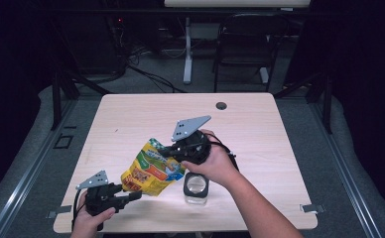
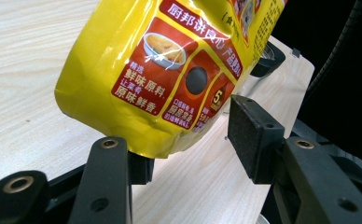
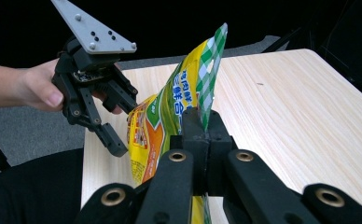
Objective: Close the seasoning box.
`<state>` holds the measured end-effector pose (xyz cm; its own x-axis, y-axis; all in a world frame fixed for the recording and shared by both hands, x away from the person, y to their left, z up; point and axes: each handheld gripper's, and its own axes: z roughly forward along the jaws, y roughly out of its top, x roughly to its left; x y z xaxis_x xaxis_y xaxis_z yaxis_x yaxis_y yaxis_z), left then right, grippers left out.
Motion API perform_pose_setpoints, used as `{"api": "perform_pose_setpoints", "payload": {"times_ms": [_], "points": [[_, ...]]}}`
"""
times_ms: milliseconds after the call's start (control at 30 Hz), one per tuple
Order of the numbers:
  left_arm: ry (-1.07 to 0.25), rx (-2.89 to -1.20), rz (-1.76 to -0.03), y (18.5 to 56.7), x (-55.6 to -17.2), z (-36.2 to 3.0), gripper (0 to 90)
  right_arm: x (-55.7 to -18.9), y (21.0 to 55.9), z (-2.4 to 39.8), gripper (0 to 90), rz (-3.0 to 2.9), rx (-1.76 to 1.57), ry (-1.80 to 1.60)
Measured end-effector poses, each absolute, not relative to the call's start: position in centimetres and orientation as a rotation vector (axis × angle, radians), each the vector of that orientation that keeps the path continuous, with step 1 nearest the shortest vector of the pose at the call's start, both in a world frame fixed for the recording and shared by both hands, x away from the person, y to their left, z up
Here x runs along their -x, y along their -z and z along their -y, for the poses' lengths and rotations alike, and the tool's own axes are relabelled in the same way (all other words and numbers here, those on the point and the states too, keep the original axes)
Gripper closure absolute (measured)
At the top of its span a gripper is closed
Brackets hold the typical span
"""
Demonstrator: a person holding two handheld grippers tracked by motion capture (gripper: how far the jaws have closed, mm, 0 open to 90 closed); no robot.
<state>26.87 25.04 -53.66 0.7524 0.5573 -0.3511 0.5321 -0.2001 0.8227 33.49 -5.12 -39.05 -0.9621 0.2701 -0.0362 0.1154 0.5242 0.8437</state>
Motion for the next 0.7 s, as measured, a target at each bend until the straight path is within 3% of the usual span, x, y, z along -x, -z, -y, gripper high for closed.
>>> {"api": "perform_pose_setpoints", "payload": {"times_ms": [700], "points": [[-0.081,-1.853,-0.854,53.11,-26.62,-25.82,54.5,-33.37,39.57,5.59,90.0,-2.62,-0.319,-1.393]]}}
